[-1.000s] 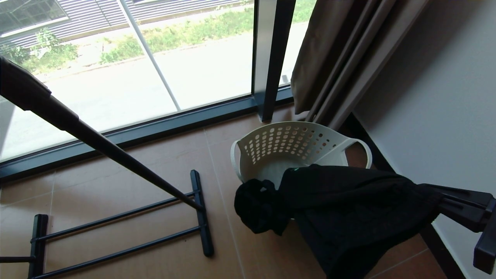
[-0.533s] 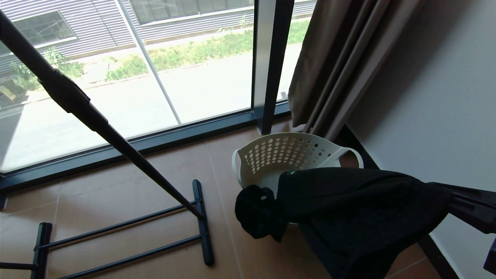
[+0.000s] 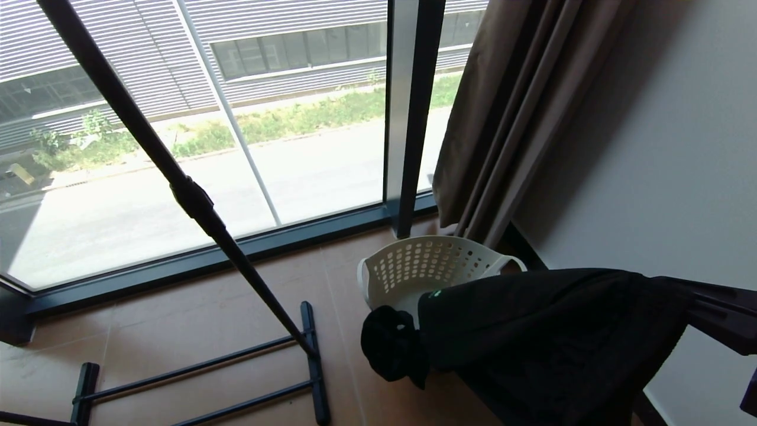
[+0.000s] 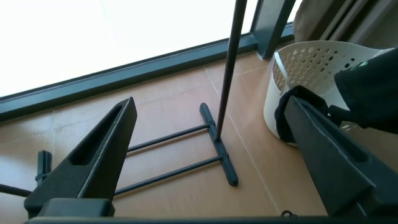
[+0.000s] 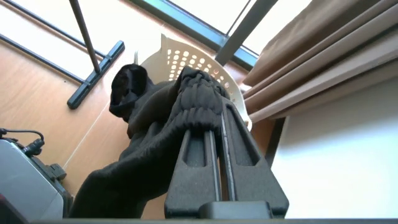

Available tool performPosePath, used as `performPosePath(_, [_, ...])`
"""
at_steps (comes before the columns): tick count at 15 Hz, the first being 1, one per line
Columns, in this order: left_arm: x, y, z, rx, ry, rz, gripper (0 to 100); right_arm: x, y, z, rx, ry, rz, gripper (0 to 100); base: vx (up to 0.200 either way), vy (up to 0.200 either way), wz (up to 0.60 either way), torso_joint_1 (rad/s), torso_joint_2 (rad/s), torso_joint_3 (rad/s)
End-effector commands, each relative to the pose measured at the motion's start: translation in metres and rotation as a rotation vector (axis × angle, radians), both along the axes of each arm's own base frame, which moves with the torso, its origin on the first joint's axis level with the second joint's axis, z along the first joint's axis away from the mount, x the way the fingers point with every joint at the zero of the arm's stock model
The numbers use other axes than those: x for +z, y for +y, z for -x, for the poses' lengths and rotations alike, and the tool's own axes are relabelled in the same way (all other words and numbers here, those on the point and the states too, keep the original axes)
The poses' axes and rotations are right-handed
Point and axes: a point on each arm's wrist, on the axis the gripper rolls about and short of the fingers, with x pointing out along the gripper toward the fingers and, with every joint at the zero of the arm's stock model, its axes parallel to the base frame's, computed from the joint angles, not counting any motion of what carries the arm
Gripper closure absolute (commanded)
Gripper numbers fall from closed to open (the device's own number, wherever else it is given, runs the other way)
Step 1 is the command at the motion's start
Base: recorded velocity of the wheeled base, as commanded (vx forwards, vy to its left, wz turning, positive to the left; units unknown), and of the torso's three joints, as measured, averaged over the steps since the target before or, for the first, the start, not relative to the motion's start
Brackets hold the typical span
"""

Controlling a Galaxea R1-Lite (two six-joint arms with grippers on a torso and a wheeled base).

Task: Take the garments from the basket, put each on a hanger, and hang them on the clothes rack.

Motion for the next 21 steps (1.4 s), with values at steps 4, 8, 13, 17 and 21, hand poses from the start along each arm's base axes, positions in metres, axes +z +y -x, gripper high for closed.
performPosePath(4, [0.0000,0.0000,-0.0001,0.000,0.001,0.000,0,-0.0025,0.0005,-0.0007,0.000,0.010,0.007,100,0.000,0.000,0.00,0.105,-0.47,-0.164])
performPosePath(8, [0.0004,0.0000,0.0000,0.000,0.000,0.000,0,-0.0044,0.0000,0.0000,0.000,0.014,0.010,100,0.000,0.000,0.00,0.149,-0.50,-0.152])
performPosePath(13, [0.0002,0.0000,-0.0001,0.000,0.000,0.000,0,-0.0047,0.0002,-0.0002,0.000,0.016,0.011,100,0.000,0.000,0.00,0.181,-0.53,-0.148])
performPosePath(17, [0.0002,0.0000,-0.0001,0.000,0.000,0.000,0,-0.0047,0.0000,0.0001,0.000,0.016,0.011,100,0.000,0.000,0.00,0.218,-0.56,-0.149])
performPosePath(21, [0.0002,0.0000,-0.0001,0.002,0.000,-0.001,0,-0.0063,-0.0001,0.0002,0.001,0.019,0.015,100,0.000,0.000,0.00,0.235,-0.58,-0.199])
